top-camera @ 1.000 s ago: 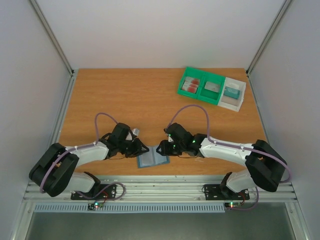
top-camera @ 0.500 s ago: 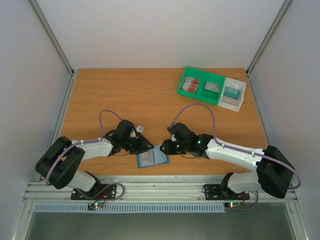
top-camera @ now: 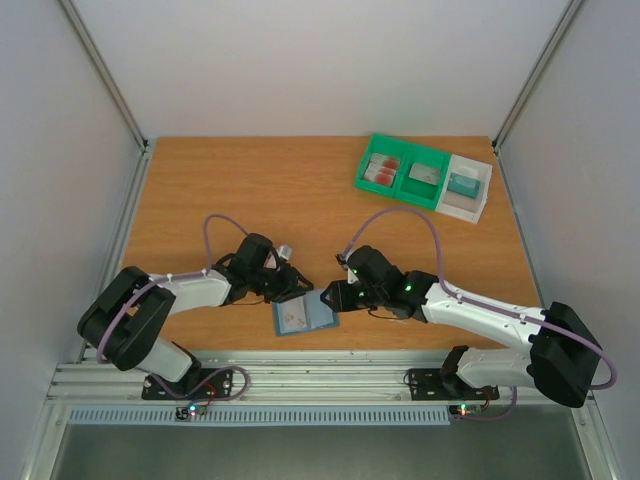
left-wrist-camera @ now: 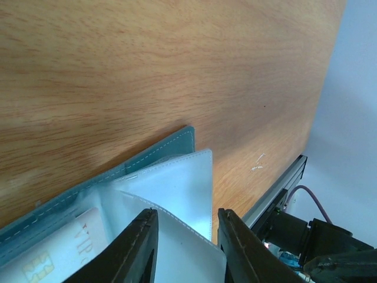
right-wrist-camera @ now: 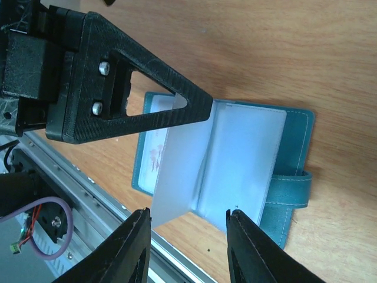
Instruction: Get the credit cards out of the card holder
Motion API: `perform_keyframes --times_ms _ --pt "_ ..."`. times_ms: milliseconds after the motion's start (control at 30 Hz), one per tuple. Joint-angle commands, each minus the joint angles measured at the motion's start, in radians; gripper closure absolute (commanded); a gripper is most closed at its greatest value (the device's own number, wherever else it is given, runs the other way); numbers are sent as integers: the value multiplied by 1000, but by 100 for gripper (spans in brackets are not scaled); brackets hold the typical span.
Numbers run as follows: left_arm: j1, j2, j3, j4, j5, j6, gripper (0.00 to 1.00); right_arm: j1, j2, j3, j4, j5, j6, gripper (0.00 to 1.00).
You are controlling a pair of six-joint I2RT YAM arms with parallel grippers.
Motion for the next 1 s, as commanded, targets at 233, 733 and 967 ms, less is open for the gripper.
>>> perform_keyframes --times_ms 233,733,967 --pt "4 -104 142 -297 -139 116 58 6 -60 -26 -30 -16 -20 62" --pt "95 -301 62 -411 -179 149 56 7 95 39 61 -36 31 64" --pt "100 -314 35 -437 -157 169 50 7 252 102 130 -68 63 65"
